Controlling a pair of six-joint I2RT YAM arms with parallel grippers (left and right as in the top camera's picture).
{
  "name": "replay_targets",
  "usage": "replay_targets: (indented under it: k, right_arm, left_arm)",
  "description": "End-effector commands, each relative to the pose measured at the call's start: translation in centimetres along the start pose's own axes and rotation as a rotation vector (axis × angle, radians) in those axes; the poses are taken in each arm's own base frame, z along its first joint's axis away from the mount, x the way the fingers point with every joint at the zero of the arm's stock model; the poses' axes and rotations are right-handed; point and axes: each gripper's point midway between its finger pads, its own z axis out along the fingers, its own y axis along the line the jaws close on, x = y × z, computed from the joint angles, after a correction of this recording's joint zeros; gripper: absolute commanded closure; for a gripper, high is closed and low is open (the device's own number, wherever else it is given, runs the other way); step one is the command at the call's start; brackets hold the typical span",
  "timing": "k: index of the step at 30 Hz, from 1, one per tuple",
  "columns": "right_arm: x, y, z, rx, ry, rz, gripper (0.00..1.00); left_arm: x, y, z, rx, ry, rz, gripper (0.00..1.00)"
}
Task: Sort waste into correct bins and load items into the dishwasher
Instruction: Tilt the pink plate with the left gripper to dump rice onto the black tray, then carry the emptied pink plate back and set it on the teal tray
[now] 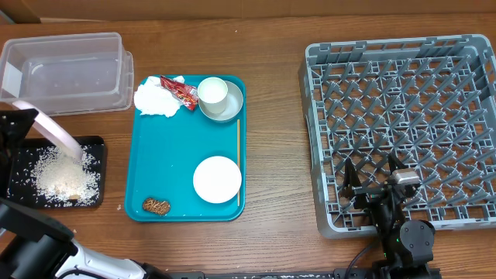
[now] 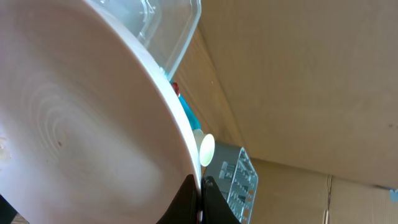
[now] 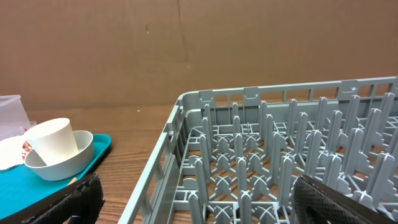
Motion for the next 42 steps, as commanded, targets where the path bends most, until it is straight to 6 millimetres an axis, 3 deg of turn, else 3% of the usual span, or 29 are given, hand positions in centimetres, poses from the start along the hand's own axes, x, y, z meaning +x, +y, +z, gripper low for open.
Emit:
replay_targets:
  k: [1, 5, 8, 15, 18, 22, 24, 26, 28, 34, 42]
  right_arm:
    - [0.1, -0.2, 0.0, 0.007, -0.009, -0.005, 0.0]
    - [0.1, -0.2, 0.0, 0.007, -0.009, -0.005, 0.0]
    - [0.1, -0.2, 0.0, 0.007, -0.009, -0.005, 0.0]
    - [0.1, -0.2, 0.0, 0.007, -0.009, -0.005, 0.0]
    - [0.1, -0.2, 0.0, 0.007, -0.009, -0.005, 0.0]
    - [0.1, -0.2, 0.0, 0.007, -0.009, -0.005, 0.0]
    - [0.1, -0.2, 0.0, 0.007, -0.009, -0.005, 0.0]
    - [0.1, -0.2, 0.0, 0.007, -0.009, -0.005, 0.0]
    - [0.1, -0.2, 0.0, 0.007, -0.009, -0.005, 0.0]
    - [0.1, -0.2, 0.0, 0.007, -0.009, -0.005, 0.0]
    - [0.1, -0.2, 0.0, 0.007, -0.009, -0.005, 0.0]
  left_arm:
    - [0.0, 0.6, -0.6, -0.002, -0.009, -0.078, 0.96]
    - [-0.2, 0.7, -0.9, 0.003, -0.018, -0.106, 0.96]
    - [0.1, -0.5, -1.1, 0.076, -0.008, -0.102, 0.96]
    - [-0.1, 1.6, -1.1, -0.049, -0.02, -0.14, 0.96]
    - [0.0, 0.5, -1.1, 0.017, -0.015, -0.096, 0.96]
    - [0.5, 0.4, -1.1, 0.021, 0.0, -0.132, 0.96]
    - [0.1, -0.2, -1.0, 0.051, -0.009, -0.061, 0.96]
    - [0.1, 0.5, -0.8, 0.007, -0.008, -0.076, 0.96]
    - [1.2, 0.2, -0.8, 0.014, 0.025, -0.14, 0.96]
    - [3.0, -2.2, 0.7, 0.091, 0.098, -0.048, 0.96]
    - [8.3, -4.6, 5.4, -0.041, 0.292, 0.105, 0.96]
